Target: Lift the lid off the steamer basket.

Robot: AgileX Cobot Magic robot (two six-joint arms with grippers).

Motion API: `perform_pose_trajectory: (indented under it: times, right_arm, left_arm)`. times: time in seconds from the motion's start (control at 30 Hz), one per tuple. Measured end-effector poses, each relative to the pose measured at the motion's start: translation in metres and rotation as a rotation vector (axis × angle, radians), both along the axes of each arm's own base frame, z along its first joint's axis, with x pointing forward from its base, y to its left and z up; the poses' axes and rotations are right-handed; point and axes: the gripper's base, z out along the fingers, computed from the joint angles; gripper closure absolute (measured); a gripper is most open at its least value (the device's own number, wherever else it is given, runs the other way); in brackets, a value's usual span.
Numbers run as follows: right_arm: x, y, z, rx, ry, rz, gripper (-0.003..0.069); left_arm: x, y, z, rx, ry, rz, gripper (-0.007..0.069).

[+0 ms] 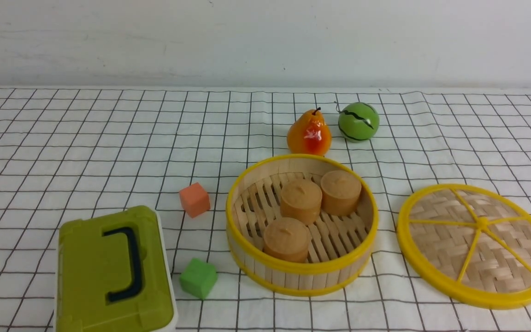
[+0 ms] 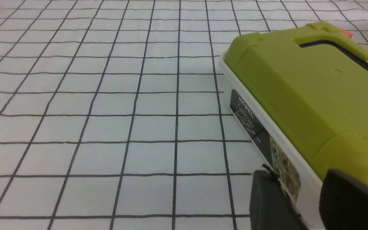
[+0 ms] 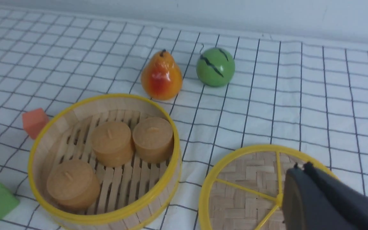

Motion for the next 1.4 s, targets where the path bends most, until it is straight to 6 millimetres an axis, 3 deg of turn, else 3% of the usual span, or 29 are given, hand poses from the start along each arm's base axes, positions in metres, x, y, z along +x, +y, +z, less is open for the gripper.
perform_pose_trajectory:
  times: [0.17,0.3,0.5,0.8,1.0,1.1,1.13,1.17,1.4]
  right_arm:
    - [-0.041,-0.003,-0.008,0.0,-0.154,-0.029,0.0681]
    - [-0.056,-0.003,-0.017,-0.011,-0.17,-0.024,0.0678]
    - [-0.064,-0.002,-0.026,-0.031,-0.128,-0.005,0.0676]
    - [-0.061,-0.005,-0.029,-0.043,-0.18,-0.038,0.0676]
    - [-0.065,-0.012,-0.057,-0.087,-0.283,-0.112,0.0676]
    - [-0.074,-0.016,-0.091,-0.058,-0.344,-0.166,0.0676]
    - [-0.076,-0.017,-0.093,-0.052,-0.35,-0.169,0.0676]
    - [-0.078,-0.018,-0.111,-0.039,-0.35,-0.182,0.0676]
    - [-0.084,-0.019,-0.165,0.0,-0.294,-0.209,0.0676]
  left_arm:
    - [0.0,0.0,0.0,0.0,0.0,0.0,0.0386]
    - [0.0,0.0,0.0,0.0,0.0,0.0,0.0386]
    - [0.0,0.0,0.0,0.0,0.0,0.0,0.0386]
    - [0.0,0.0,0.0,0.0,0.0,0.0,0.0386]
    - [0.0,0.0,0.0,0.0,0.0,0.0,0.0386]
    - [0.0,0.0,0.0,0.0,0.0,0.0,0.0386]
    - [0.0,0.0,0.0,0.0,0.0,0.0,0.0386]
    - [0.0,0.0,0.0,0.0,0.0,0.0,0.0386]
    - [0.0,0.0,0.0,0.0,0.0,0.0,0.0386]
